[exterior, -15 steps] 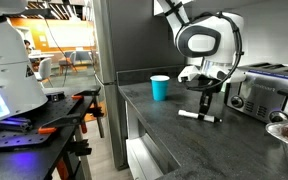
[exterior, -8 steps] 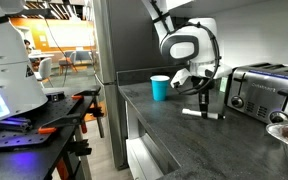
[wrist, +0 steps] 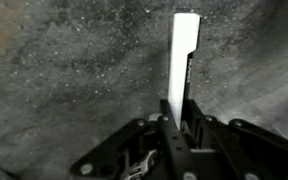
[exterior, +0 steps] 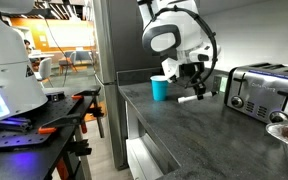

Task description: Pick up the pen from the countertop and put it in the cup.

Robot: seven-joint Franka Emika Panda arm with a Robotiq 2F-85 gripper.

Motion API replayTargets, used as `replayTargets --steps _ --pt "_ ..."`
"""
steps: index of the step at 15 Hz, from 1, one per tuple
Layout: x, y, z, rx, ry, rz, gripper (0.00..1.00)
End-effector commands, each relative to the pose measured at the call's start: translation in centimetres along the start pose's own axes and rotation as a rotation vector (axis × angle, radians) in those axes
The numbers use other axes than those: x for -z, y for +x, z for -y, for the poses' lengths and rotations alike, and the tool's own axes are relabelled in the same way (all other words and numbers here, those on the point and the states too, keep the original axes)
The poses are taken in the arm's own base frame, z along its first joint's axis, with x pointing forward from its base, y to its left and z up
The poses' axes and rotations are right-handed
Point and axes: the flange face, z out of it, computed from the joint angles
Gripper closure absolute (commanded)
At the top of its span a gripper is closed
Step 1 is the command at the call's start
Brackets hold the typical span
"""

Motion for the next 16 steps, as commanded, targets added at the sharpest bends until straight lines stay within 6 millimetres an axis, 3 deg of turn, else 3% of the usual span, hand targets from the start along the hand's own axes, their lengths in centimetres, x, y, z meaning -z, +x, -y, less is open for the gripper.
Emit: replayTargets --steps 1,6,9,16 --pt "3.1 -1.3 0.8 0.171 0.108 -0.043 0.95" --pt "4.7 -2.5 -0.2 0.408 0.250 -0.063 0.95" --pt "5.1 -1.6 -0.5 0.541 0.333 -0.089 0.95" --pt "5.5 0.5 1.1 0.814 0.581 -0.023 0.95"
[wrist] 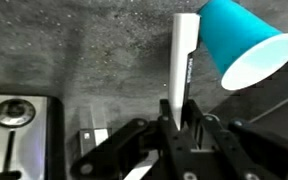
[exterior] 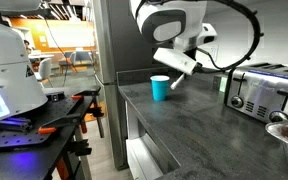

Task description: Pick up the pen from the countertop and put it in the cup.

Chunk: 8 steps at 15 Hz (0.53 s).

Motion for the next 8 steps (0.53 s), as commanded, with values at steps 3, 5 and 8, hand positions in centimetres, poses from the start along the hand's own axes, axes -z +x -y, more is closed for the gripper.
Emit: replayTargets --steps 3,5,8 --pt "-0.53 1.01 -0.66 0.196 0.235 -0.008 0.95" --pt "-0.75 1.17 -0.78 0.274 0.304 -0.008 0.95" --pt "-0.89 1.82 -0.34 0.368 0.364 -0.014 0.95"
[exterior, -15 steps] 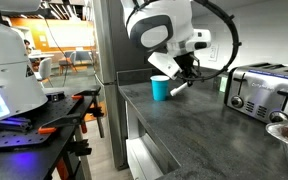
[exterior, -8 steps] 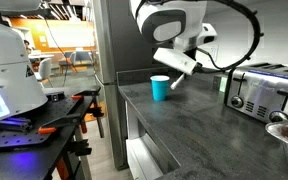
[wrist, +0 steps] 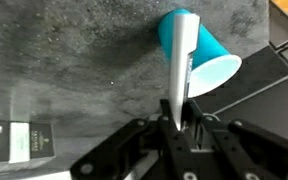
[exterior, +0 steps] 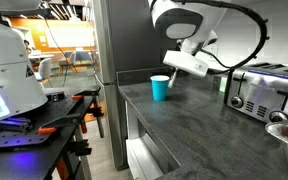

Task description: Pick up the pen from the countertop and put it in the cup.

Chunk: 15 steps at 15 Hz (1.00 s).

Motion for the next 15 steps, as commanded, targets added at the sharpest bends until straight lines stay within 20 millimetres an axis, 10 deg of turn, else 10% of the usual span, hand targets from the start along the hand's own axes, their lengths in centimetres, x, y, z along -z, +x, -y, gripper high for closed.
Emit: replayTargets --steps 1,15 --pt "0.1 1.5 0.3 0.089 0.070 -0.021 0.95" --pt "-5.8 8.6 4.5 0.191 0.144 0.088 0.95"
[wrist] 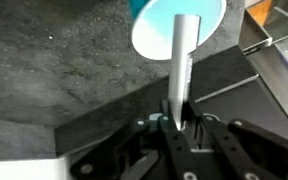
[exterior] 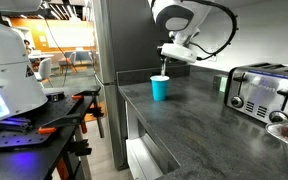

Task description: Pick up the pen from the countertop and put it in the cup.

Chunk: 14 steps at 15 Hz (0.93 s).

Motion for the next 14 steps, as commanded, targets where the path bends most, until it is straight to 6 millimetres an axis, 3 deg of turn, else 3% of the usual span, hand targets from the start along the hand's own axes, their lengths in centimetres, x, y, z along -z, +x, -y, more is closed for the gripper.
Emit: replayTargets --steps 1,14 --pt "-0.5 0.8 0.3 -0.037 0.023 0.028 0.95" --pt "-1.7 -3.2 -1.0 -0.072 0.042 -0.074 0.95"
